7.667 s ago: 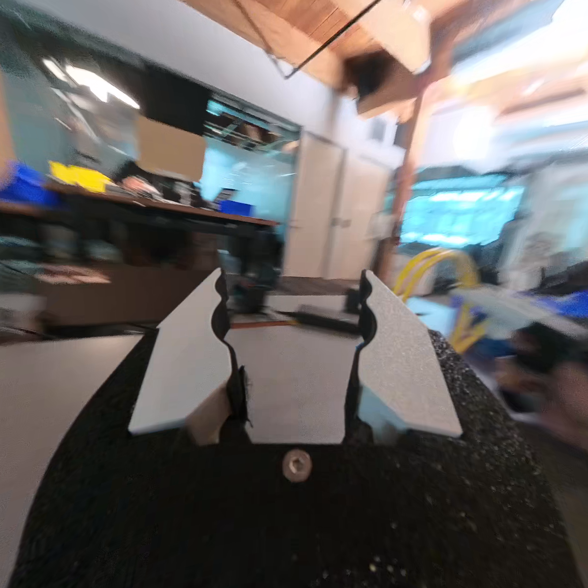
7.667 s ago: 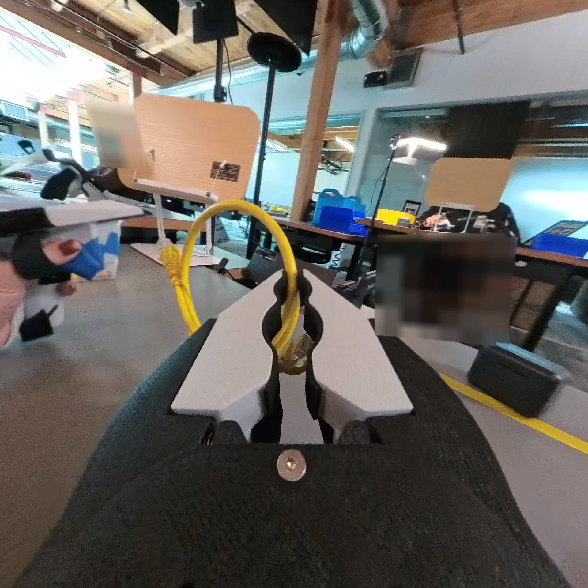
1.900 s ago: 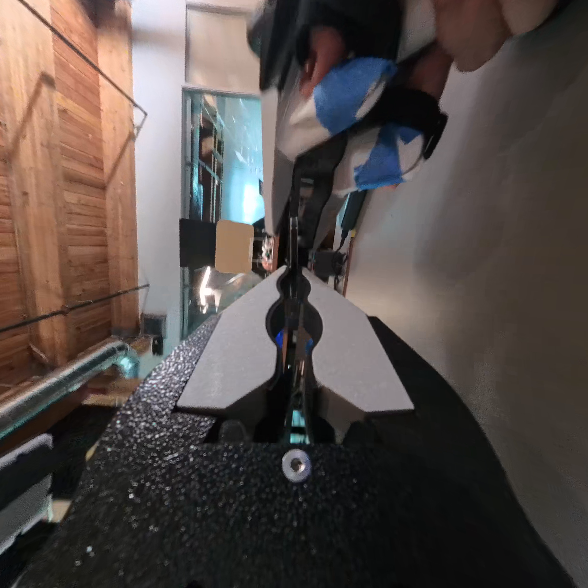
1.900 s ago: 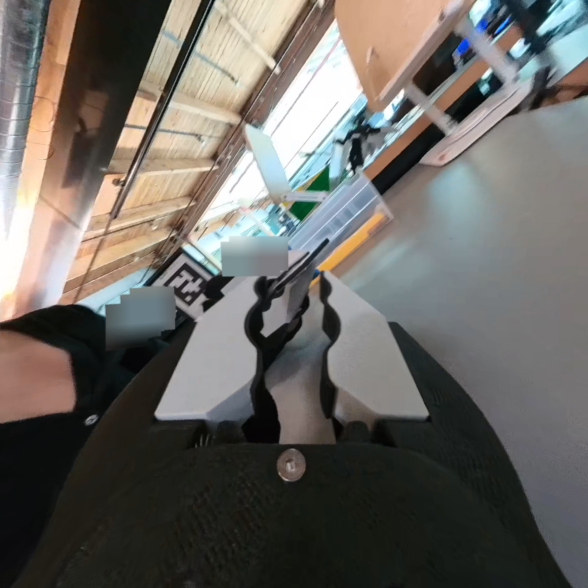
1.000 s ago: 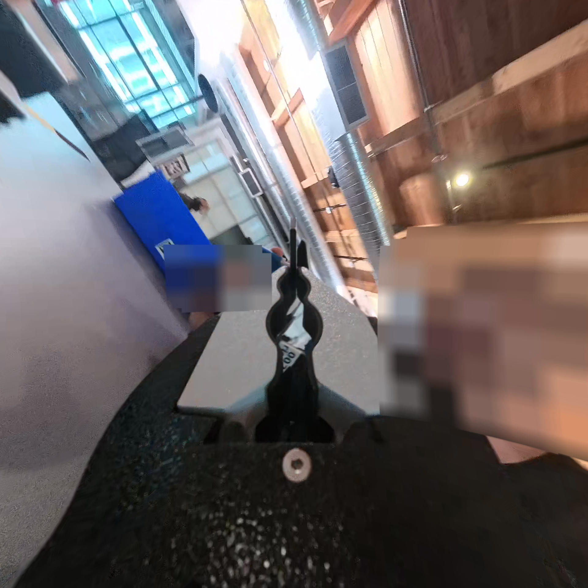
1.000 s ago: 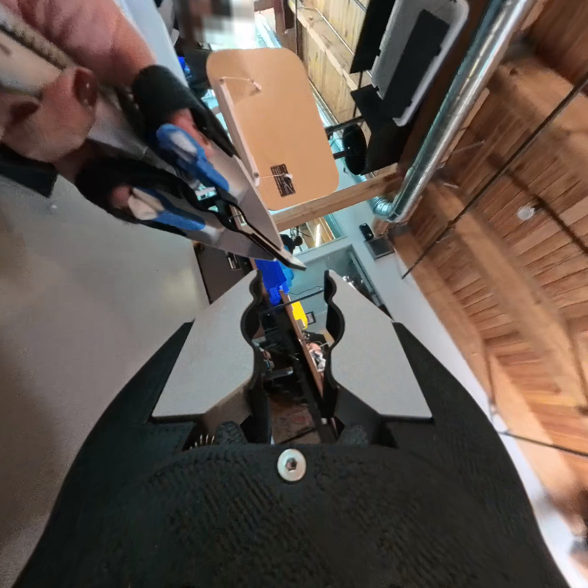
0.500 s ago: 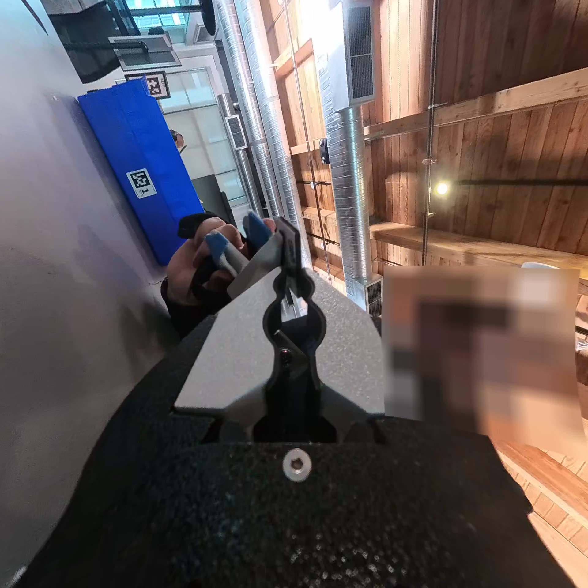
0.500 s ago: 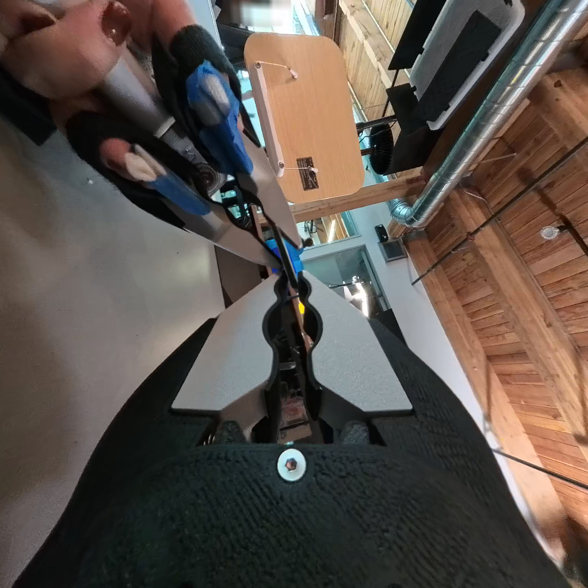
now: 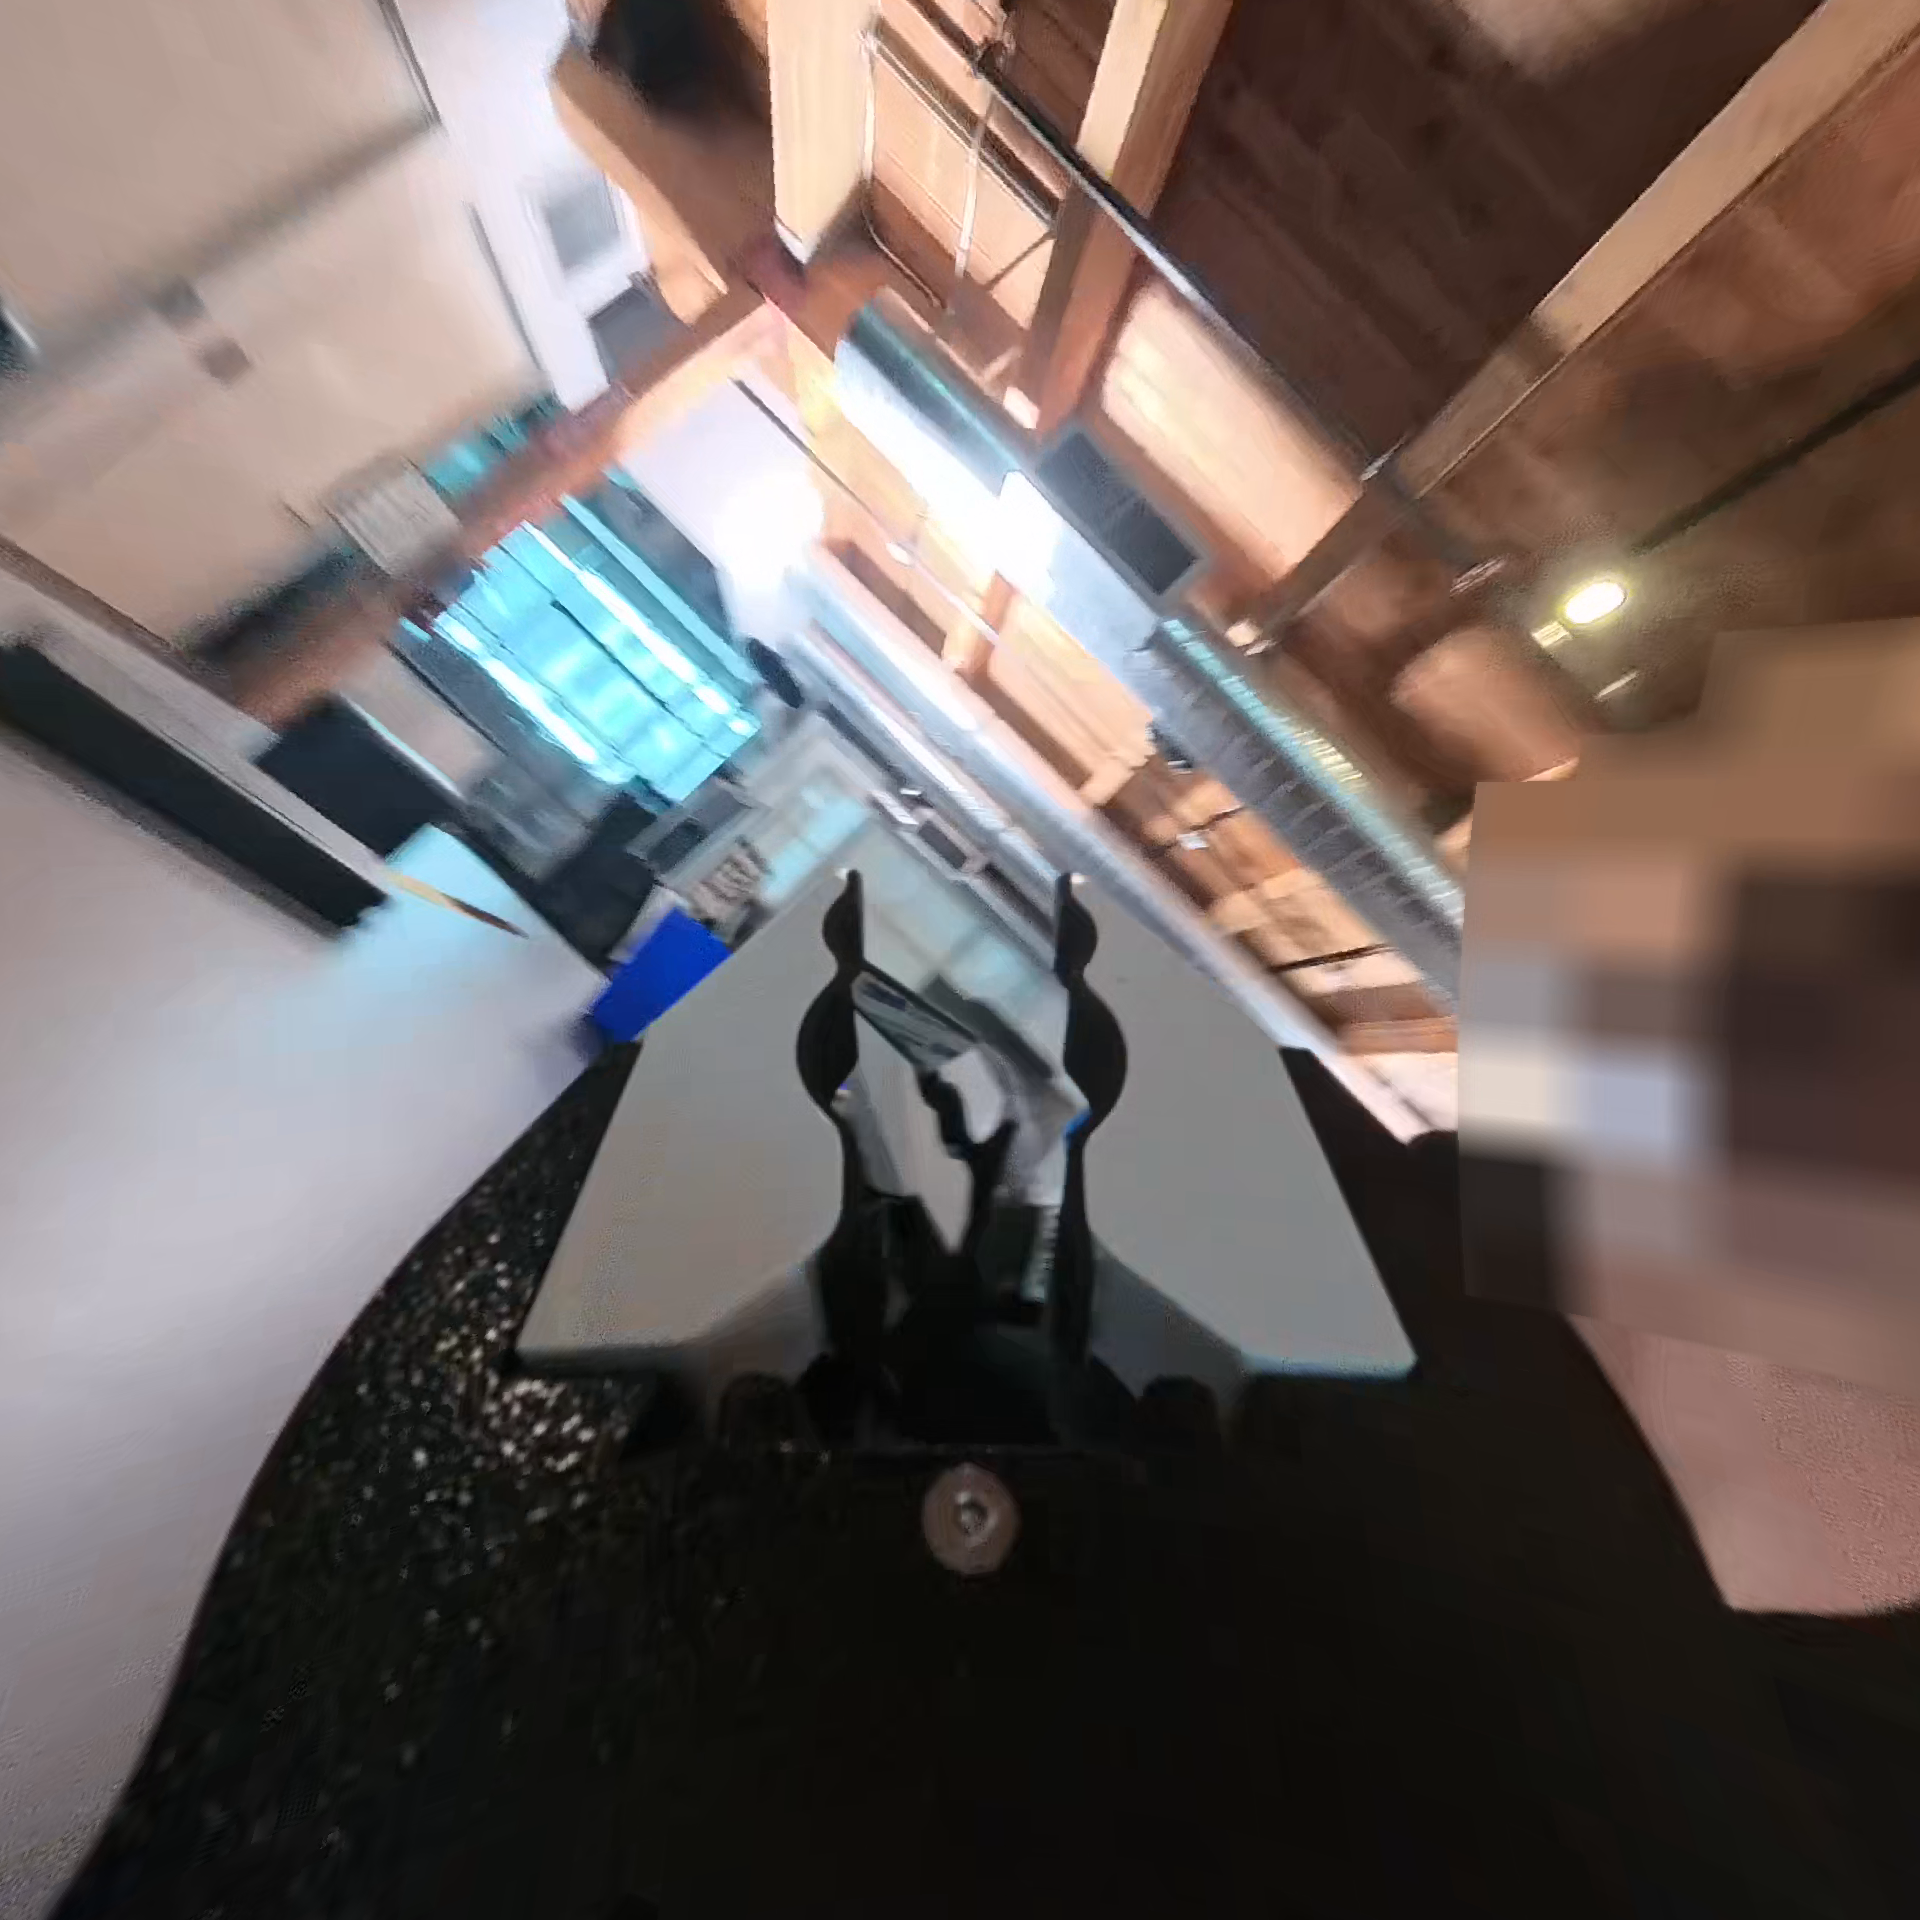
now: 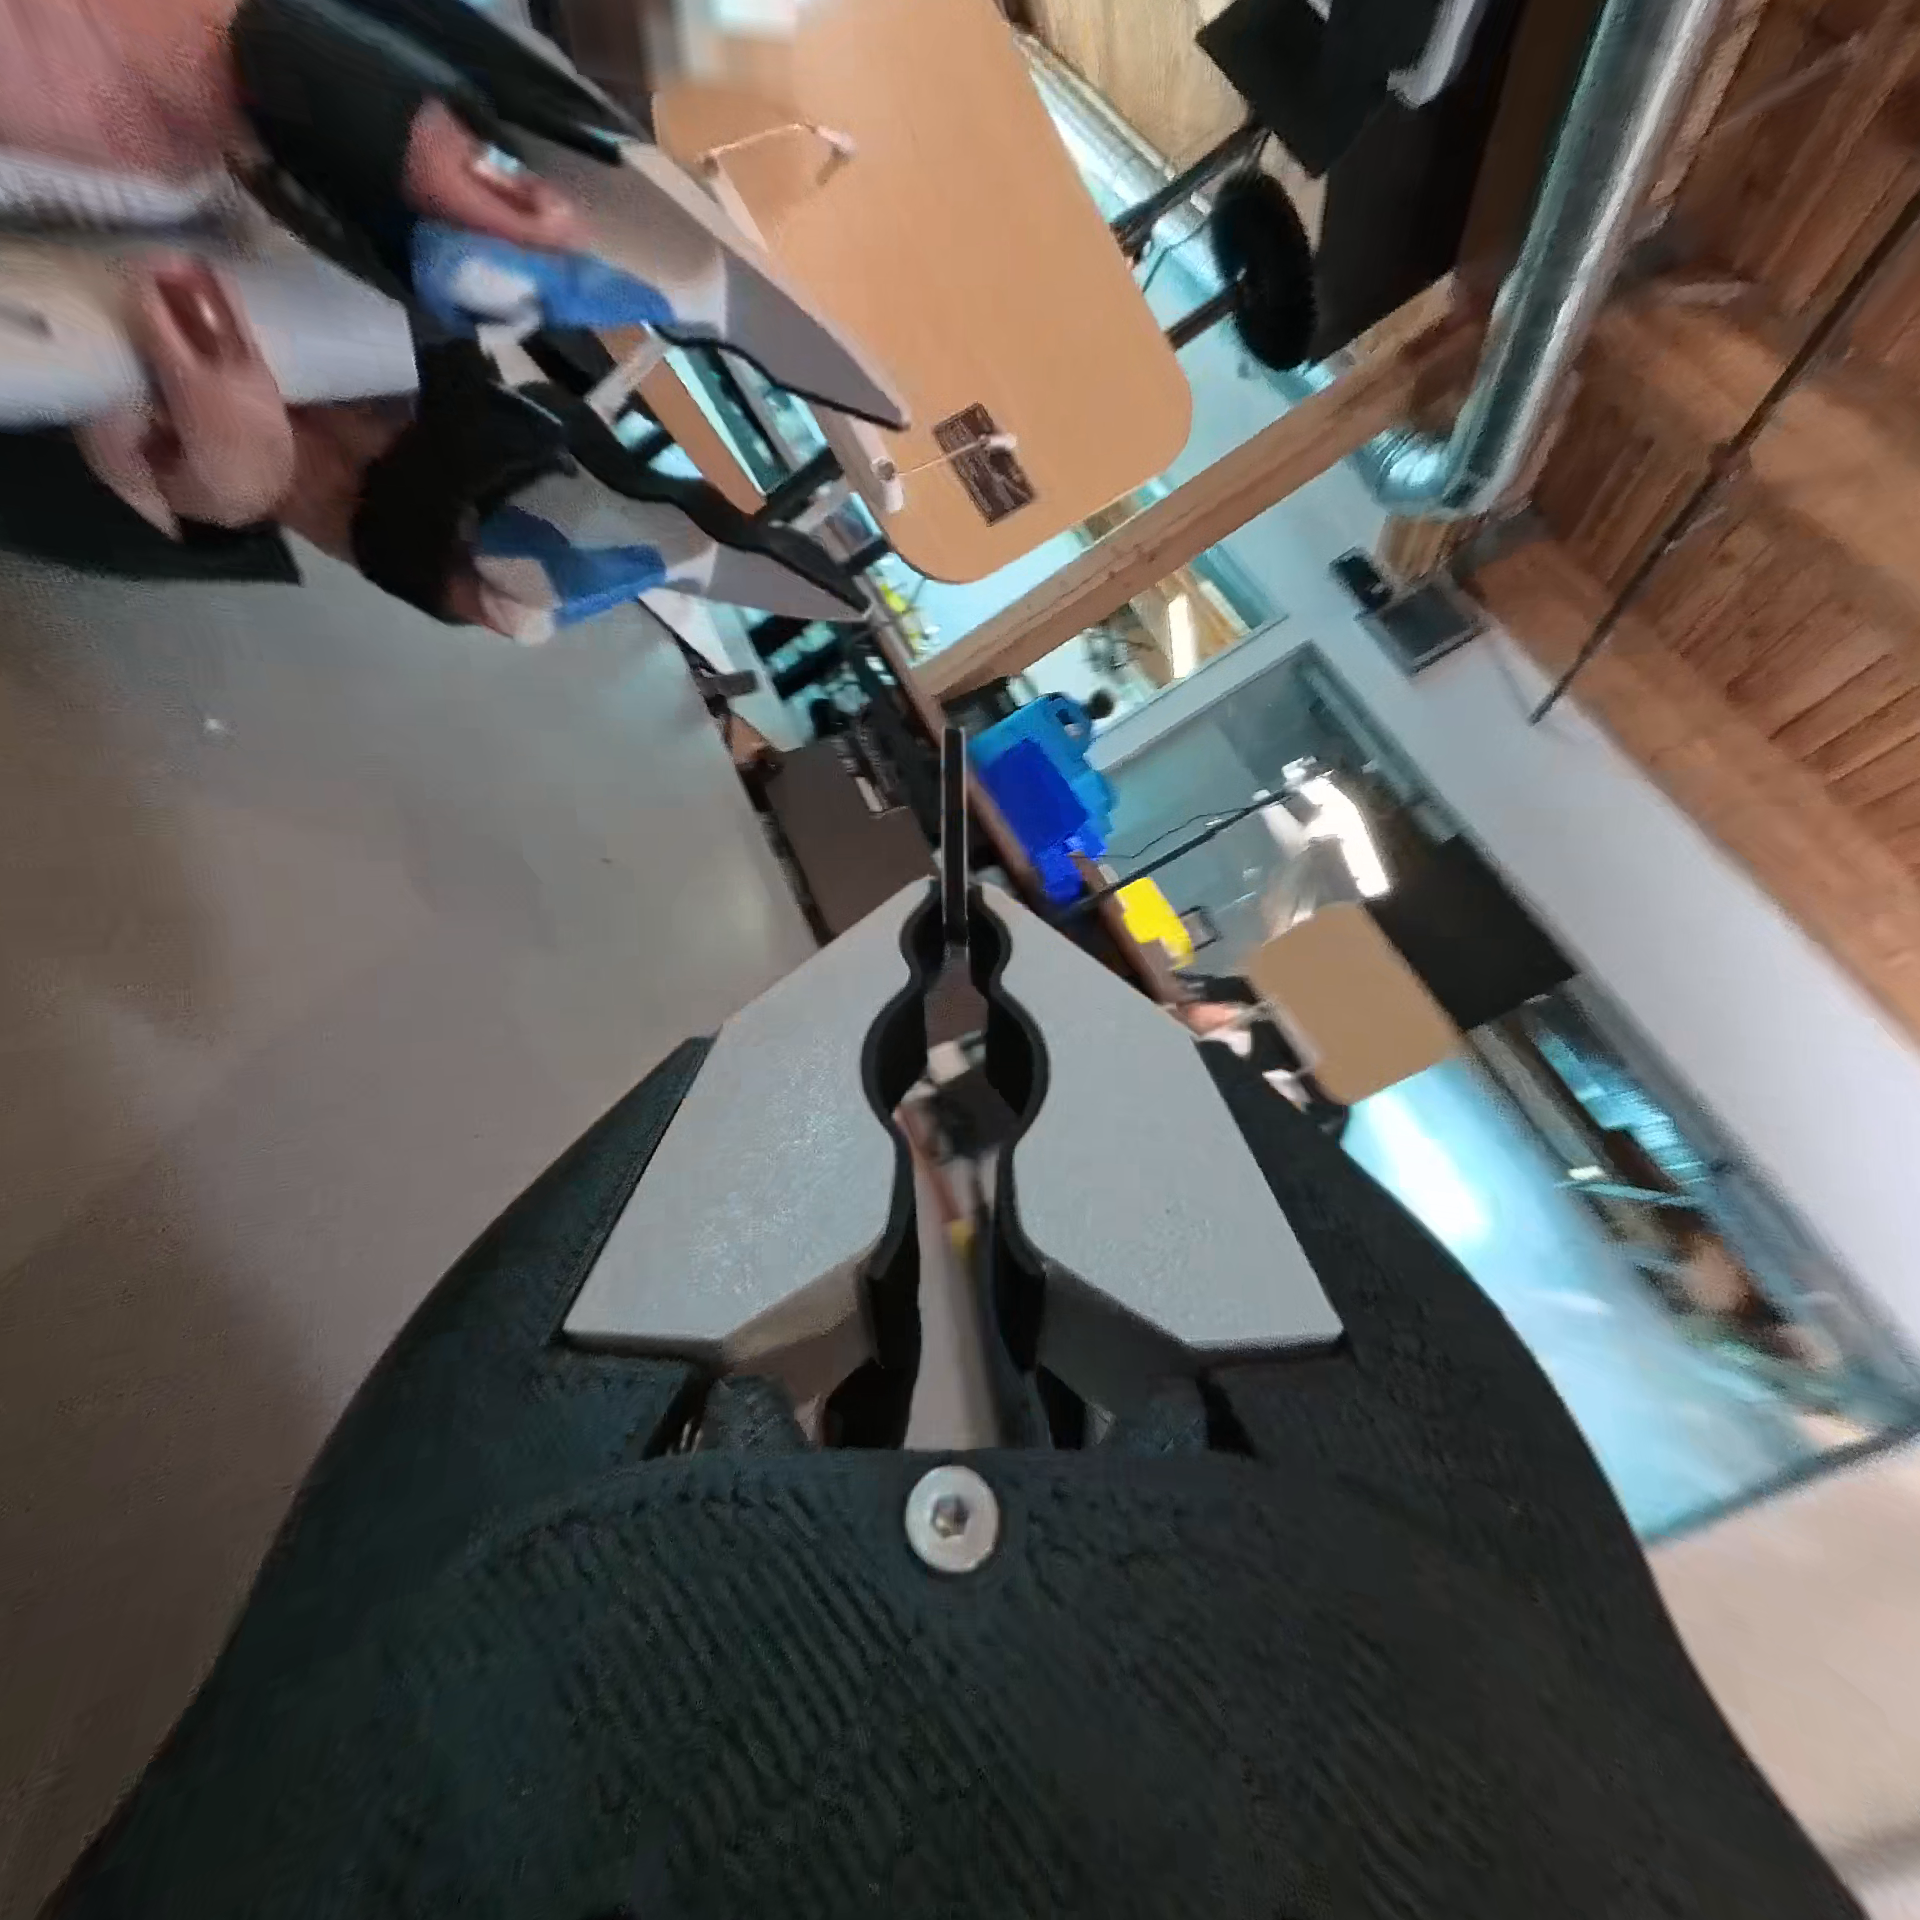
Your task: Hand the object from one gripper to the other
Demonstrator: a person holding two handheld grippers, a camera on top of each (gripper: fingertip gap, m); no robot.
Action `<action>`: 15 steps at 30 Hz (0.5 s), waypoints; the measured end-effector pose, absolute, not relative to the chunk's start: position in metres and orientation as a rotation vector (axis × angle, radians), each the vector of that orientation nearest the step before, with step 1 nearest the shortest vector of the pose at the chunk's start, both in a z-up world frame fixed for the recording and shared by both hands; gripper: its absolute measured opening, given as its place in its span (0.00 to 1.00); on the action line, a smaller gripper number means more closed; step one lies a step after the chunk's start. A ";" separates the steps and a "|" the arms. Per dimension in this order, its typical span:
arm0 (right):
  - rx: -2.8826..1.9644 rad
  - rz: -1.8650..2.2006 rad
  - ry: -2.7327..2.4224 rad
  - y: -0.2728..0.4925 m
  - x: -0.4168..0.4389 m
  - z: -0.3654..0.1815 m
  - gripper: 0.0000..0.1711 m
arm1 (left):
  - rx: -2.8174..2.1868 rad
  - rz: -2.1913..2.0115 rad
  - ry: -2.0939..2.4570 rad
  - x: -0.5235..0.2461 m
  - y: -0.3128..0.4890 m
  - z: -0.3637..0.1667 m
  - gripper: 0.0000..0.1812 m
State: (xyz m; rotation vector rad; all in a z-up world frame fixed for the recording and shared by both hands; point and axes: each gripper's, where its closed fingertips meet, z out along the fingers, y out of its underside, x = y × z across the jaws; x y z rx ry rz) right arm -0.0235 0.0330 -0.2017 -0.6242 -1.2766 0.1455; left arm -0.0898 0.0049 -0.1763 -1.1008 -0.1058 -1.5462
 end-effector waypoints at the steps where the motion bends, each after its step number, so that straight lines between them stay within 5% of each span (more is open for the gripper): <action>1: -0.672 0.216 -1.283 0.035 -0.024 -0.204 0.01 | -1.124 -1.439 -0.081 -0.091 0.006 -0.176 0.19; 9: -1.079 0.896 -1.253 0.048 -0.023 -0.217 0.01 | -1.366 -0.392 0.219 -0.089 0.020 -0.190 0.35; 15: -1.225 1.253 -1.198 0.046 -0.023 -0.218 0.01 | -1.435 -0.001 0.414 -0.072 0.029 -0.202 0.47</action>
